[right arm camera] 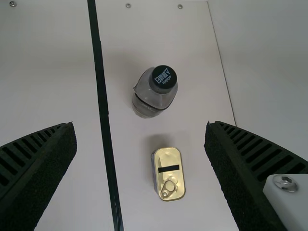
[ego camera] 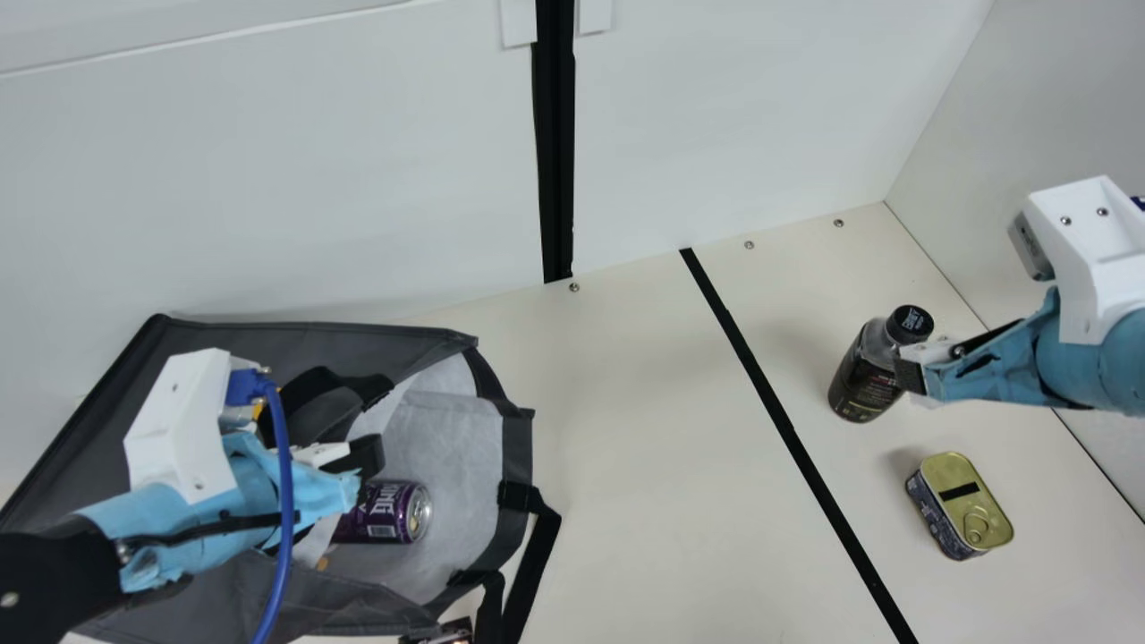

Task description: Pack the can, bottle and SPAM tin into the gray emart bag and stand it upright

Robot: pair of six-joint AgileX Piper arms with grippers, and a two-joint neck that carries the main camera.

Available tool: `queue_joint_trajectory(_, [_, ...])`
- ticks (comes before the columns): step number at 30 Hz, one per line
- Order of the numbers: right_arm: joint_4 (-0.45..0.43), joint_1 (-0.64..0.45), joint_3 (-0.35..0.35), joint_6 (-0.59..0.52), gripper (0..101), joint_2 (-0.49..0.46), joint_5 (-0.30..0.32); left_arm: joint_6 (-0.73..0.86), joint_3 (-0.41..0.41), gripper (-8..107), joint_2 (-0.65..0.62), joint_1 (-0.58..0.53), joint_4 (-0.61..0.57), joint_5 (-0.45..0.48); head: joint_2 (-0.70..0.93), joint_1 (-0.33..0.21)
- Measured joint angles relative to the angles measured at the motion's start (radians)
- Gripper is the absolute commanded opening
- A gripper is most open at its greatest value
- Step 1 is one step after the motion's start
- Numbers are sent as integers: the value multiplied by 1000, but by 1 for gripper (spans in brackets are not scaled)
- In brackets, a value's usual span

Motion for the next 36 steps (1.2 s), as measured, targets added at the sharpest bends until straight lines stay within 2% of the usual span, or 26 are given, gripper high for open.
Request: queue_joint_trajectory(36, [-15, -11, -164, -42, 95, 348, -1, 0, 0, -8, 0, 0, 0, 0, -2, 0])
